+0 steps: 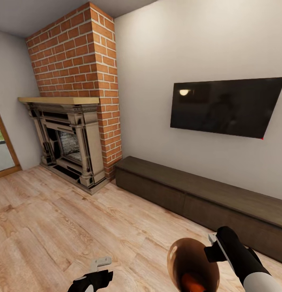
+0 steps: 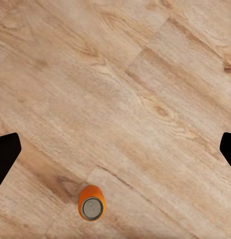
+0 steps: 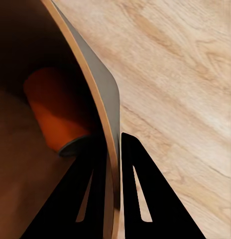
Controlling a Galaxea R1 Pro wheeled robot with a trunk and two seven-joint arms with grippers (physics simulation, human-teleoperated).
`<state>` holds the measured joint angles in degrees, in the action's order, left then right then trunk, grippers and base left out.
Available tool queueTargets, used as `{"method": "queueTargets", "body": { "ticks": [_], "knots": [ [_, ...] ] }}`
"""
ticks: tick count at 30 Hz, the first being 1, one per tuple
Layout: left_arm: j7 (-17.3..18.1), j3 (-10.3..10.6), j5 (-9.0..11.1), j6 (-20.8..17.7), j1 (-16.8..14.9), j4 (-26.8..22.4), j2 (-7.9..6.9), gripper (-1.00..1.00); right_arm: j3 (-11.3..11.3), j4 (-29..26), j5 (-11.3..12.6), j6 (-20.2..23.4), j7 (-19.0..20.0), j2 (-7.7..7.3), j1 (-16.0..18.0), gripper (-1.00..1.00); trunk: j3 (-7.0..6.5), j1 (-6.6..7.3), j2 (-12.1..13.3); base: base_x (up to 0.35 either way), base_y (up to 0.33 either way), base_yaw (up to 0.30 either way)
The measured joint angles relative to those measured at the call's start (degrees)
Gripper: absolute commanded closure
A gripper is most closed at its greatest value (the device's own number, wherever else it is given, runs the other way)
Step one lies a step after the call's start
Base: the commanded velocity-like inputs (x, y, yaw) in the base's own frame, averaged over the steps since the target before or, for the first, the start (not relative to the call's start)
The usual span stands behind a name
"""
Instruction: Put the three can of soda from the living room inside the tash can in the kitchen.
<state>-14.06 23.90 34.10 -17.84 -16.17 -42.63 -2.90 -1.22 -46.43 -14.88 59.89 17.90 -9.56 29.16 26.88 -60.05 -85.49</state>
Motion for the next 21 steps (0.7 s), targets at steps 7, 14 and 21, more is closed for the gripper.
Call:
{"method": "queueTargets", "body": {
  "ticks": [7, 14, 21],
  "knots": [
    [0.1, 0.0, 0.0, 0.5, 0.0, 0.1, -0.01, -1.0, -0.9, 0.1, 0.9, 0.0, 0.1, -0.3, 0.3, 1.0, 0.0, 0.0, 0.0, 0.0, 0.0, 0.0],
    [1.3, 0.3, -0.1, 1.1, 0.0, 2.2, 0.07, -1.0, -1.4, 2.2, 1.0, -0.1, 0.3, -0.41, 5.1, 1.0, -0.02, 0.0, 0.0, 0.0, 0.0, 0.0],
    [1.6, 2.1, -0.1, 1.2, 0.0, 2.6, 0.09, -1.0, 0.5, 38.7, -0.6, -0.3, 0.6, -2.81, 31.1, 1.0, 0.0, -0.04, 0.0, 0.0, 0.0, 0.0]
  ]
}}
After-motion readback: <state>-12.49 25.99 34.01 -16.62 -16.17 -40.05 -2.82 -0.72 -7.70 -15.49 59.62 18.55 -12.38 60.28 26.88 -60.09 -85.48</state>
